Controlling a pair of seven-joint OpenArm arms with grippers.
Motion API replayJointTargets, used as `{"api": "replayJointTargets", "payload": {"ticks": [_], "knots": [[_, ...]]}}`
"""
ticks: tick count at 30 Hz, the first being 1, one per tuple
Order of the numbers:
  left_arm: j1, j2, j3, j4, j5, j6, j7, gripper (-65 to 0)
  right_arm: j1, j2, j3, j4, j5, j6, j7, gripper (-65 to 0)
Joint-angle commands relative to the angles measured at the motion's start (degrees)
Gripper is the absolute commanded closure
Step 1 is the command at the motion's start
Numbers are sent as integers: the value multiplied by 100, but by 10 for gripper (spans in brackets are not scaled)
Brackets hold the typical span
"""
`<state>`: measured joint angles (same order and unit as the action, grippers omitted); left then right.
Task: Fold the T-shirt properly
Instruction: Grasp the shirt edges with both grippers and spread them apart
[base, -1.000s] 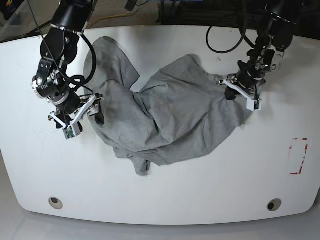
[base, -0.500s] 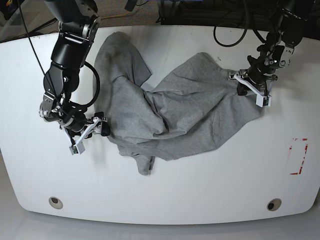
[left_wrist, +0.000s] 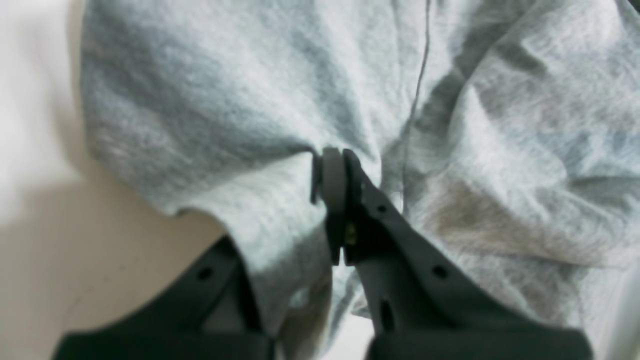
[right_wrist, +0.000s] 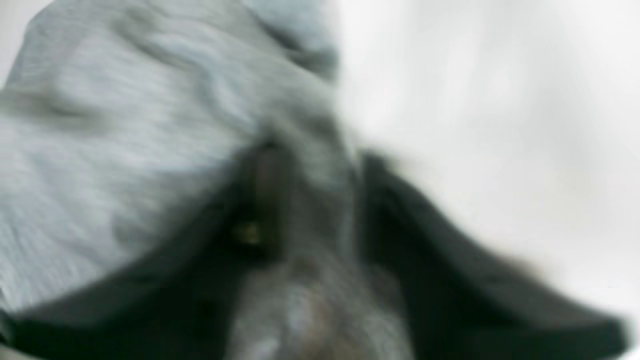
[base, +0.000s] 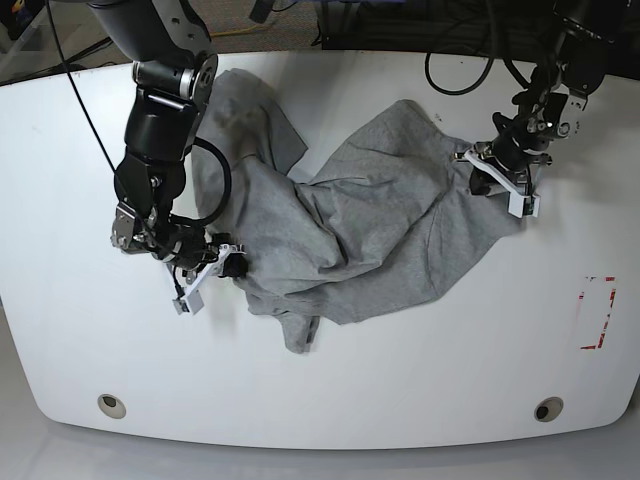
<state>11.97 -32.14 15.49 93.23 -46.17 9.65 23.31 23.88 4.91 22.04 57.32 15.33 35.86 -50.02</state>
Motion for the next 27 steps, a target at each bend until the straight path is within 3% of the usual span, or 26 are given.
{"api": "replayJointTargets", "payload": {"ticks": [1, 11, 17, 23, 26, 27], "knots": [[-111, -280, -32, 448, 147, -29, -67, 0, 192, 59, -2, 110, 115, 23, 154, 0], [-357, -1133, -58, 1204, 587, -29, -102, 0, 351, 384, -11, 795, 124, 32, 162, 0], [-849, -1555, -6, 1459, 622, -29, -111, 0, 825, 586, -336, 1288, 159, 32, -163, 0], [-1693, -1687, 566, 1204, 622, -29, -111, 0, 1115, 868, -1013, 1516, 168, 32, -242, 0], [-1825, -1775, 847, 1178, 657, -29, -111, 0, 1071, 832, -908, 1508, 168, 41, -550, -3], [-1825, -1766, 882, 1169, 657, -29, -111, 0, 1036, 780, -864, 1499, 168, 41, -594, -38]]}}
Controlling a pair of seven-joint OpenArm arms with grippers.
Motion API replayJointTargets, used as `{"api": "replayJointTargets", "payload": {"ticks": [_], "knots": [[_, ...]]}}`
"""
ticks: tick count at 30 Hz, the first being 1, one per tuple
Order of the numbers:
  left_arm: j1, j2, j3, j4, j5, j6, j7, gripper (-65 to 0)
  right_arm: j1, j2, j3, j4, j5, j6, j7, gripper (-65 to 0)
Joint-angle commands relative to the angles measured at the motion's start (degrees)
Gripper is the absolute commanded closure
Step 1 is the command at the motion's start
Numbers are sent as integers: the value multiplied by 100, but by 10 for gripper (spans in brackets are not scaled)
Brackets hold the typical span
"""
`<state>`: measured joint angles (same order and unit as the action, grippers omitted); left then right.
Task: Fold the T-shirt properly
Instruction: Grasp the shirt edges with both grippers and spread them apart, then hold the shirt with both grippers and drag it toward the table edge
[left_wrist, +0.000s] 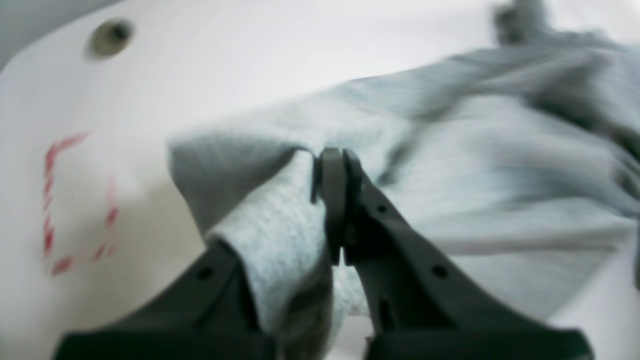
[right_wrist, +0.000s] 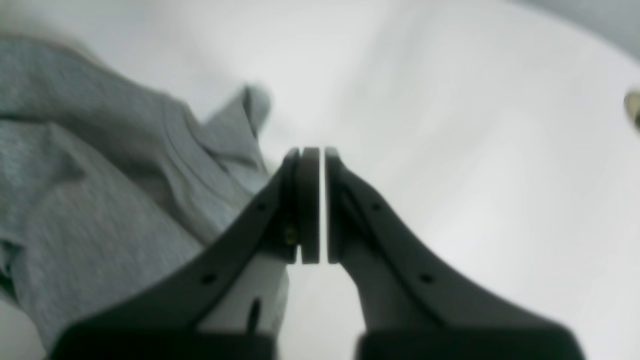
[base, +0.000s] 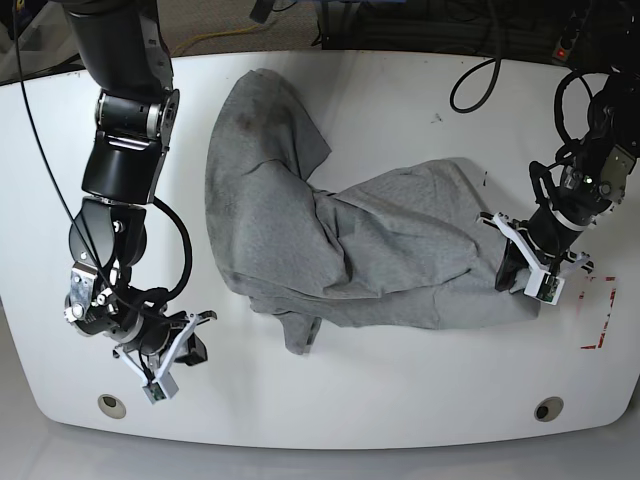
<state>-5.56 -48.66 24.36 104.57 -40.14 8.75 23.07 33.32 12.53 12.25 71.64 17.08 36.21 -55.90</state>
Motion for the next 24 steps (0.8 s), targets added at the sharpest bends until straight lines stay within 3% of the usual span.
{"api": "replayJointTargets", "payload": {"ticks": [1, 5, 10, 16, 24], "knots": [[-55, -105, 12, 35, 54, 61, -87, 0, -22, -80, 177, 58, -7, 6, -23, -98], [191, 115, -128, 26, 62, 61, -87, 0, -462, -344, 590, 85, -7, 6, -23, -296], [482, 308, -269, -35, 62, 61, -87, 0, -796, -572, 731, 50, -25, 6, 21, -444], [710, 440, -260, -18, 273, 61, -87, 0, -1077, -730, 705, -30, -51, -29, 539, -474], [1000, 572, -269, -9, 792, 61, -87, 0, -857, -651, 696, -1208, -60, -38, 1401, -468]]}}
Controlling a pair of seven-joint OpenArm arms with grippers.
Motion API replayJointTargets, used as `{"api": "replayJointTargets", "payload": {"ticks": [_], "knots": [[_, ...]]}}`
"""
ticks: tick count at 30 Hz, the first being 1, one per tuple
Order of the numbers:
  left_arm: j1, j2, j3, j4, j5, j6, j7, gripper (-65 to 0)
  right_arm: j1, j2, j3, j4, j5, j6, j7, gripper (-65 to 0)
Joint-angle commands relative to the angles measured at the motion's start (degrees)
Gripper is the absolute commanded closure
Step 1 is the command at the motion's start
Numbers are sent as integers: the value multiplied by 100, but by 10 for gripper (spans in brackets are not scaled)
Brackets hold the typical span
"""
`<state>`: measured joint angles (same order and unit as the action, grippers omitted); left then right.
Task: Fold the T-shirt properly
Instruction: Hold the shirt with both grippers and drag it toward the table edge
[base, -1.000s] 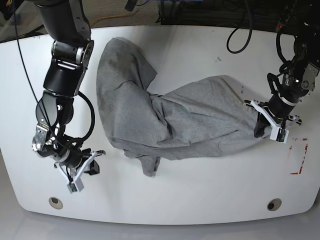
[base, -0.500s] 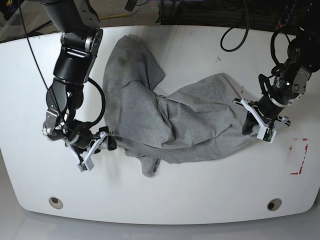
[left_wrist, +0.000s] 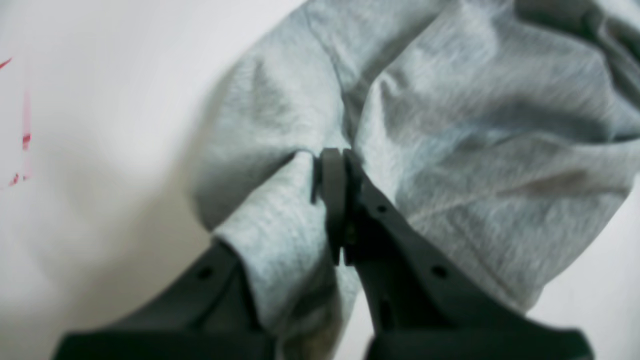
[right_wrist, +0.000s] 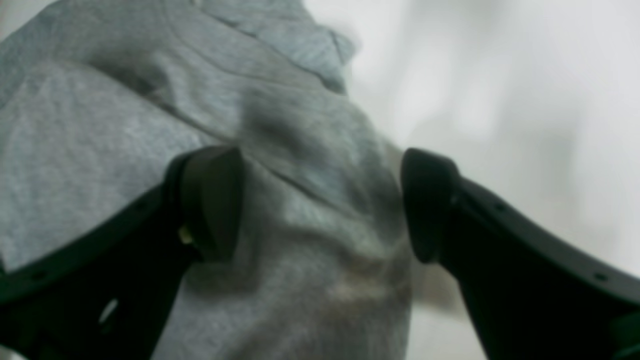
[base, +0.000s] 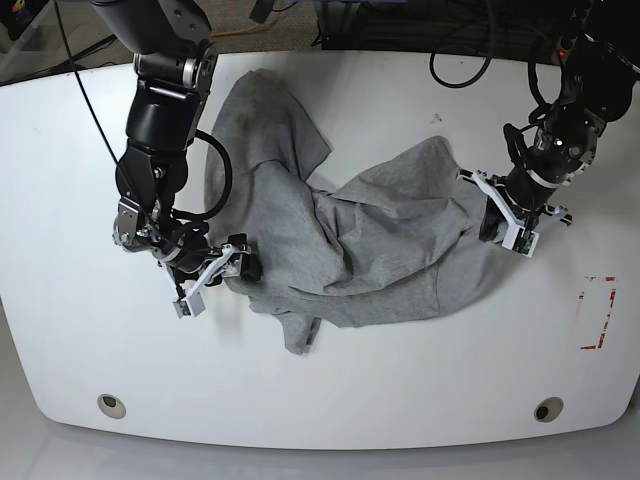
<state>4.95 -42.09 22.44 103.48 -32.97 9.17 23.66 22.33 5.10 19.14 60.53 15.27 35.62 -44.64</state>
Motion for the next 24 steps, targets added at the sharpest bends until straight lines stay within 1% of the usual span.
{"api": "replayJointTargets", "payload": {"ticks": [1, 5, 6, 8, 9, 11, 13, 14, 17, 21, 24], "knots": [[-25, -86, -77, 100, 75, 19, -146, 0, 251, 145, -1, -194, 122, 21, 346, -468], [-16, -86, -77, 91, 58, 19, -146, 0, 277, 162, -1, -361, 122, 21, 460, -460], [-16, -86, -77, 74, 49, 19, -146, 0, 277, 153, -1, -361, 122, 21, 460, -433], [-16, -86, -77, 65, 49, 19, -146, 0, 260, 136, -1, -361, 122, 21, 460, -346], [-16, -86, -77, 65, 49, 19, -146, 0, 251, 136, -1, -361, 122, 21, 460, -289], [-16, -86, -77, 65, 49, 19, -137, 0, 251, 127, -1, -370, 122, 21, 460, -120], [-16, -77, -77, 65, 49, 19, -137, 0, 242, 65, -1, -379, 122, 21, 451, -10], [-16, -77, -77, 65, 49, 19, -137, 0, 233, 39, -1, -379, 122, 21, 442, 0], [-16, -77, -77, 65, 49, 19, -129, 0, 154, 22, -1, -308, 122, 21, 381, 0], [-60, -77, -77, 91, 58, 19, -137, 0, 128, 22, -1, 290, 130, 21, -103, 0], [-60, -77, -279, 65, 75, 19, -146, 0, 110, 22, -1, 861, 148, 21, -419, 0]]}}
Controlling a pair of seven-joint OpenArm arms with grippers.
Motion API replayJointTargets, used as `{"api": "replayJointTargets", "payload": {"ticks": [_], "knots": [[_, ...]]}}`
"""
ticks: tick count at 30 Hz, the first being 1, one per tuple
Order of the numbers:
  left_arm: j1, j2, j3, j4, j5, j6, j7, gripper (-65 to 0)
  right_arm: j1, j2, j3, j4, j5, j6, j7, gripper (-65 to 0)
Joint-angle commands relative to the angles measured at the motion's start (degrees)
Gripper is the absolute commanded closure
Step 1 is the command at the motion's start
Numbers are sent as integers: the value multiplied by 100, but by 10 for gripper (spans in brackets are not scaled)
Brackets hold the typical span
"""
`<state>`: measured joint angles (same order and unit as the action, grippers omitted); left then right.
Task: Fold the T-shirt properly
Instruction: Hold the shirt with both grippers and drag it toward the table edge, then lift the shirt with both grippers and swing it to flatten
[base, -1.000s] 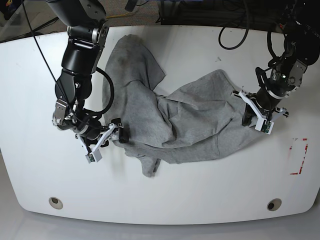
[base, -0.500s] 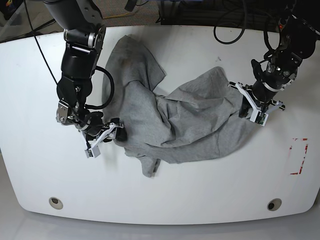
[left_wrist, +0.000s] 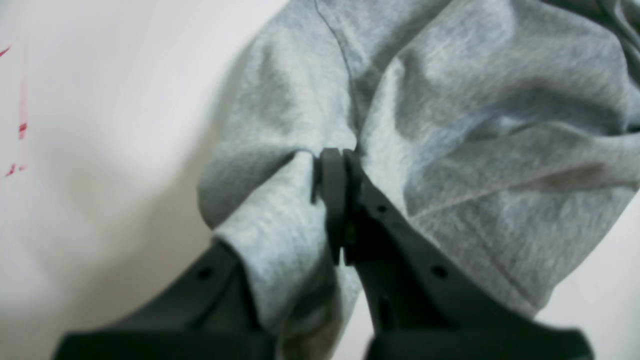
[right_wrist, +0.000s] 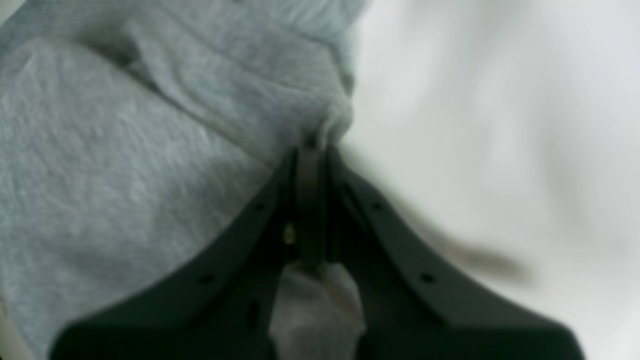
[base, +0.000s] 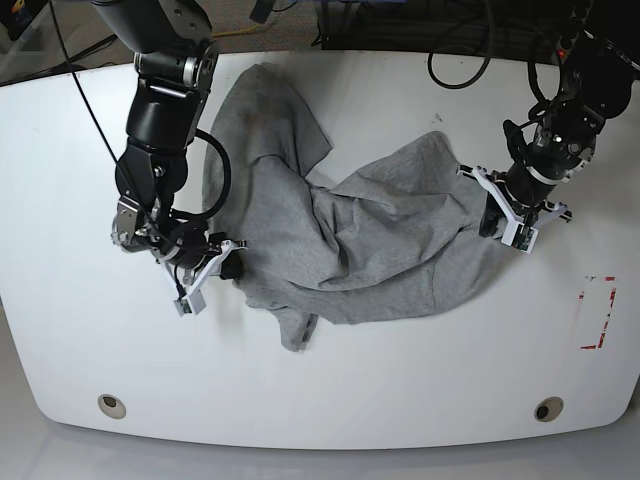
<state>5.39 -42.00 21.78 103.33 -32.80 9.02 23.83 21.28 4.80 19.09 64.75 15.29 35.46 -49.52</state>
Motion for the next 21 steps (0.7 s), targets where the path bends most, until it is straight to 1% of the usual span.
{"api": "replayJointTargets", "payload": {"ticks": [1, 5, 8, 10, 12, 16, 21], "knots": [[-104, -68, -336, 72, 58, 35, -164, 0, 206, 52, 3, 659, 146, 36, -46, 0], [-104, 231, -802, -25, 58, 35, -173, 0, 277, 61, 3, 1230, 137, 45, -275, 0], [-112, 354, -1127, -25, 58, 35, -173, 0, 488, 96, -6, 1292, 137, 71, -407, 0], [-253, 371, -1233, -34, 58, 35, -173, 0, 637, 193, -6, 1292, 163, 80, -415, 0], [-526, 362, -1189, -52, 66, 35, -164, 0, 822, 289, -85, 1292, 163, 80, -415, 0], [-974, 345, -1154, -271, 66, 35, -155, 0, 1235, 465, -577, 1301, 163, 89, -398, 0], [-1633, 327, -1180, -342, 66, 35, -120, 0, 1956, 492, -973, 1301, 163, 361, -407, 0]]}}
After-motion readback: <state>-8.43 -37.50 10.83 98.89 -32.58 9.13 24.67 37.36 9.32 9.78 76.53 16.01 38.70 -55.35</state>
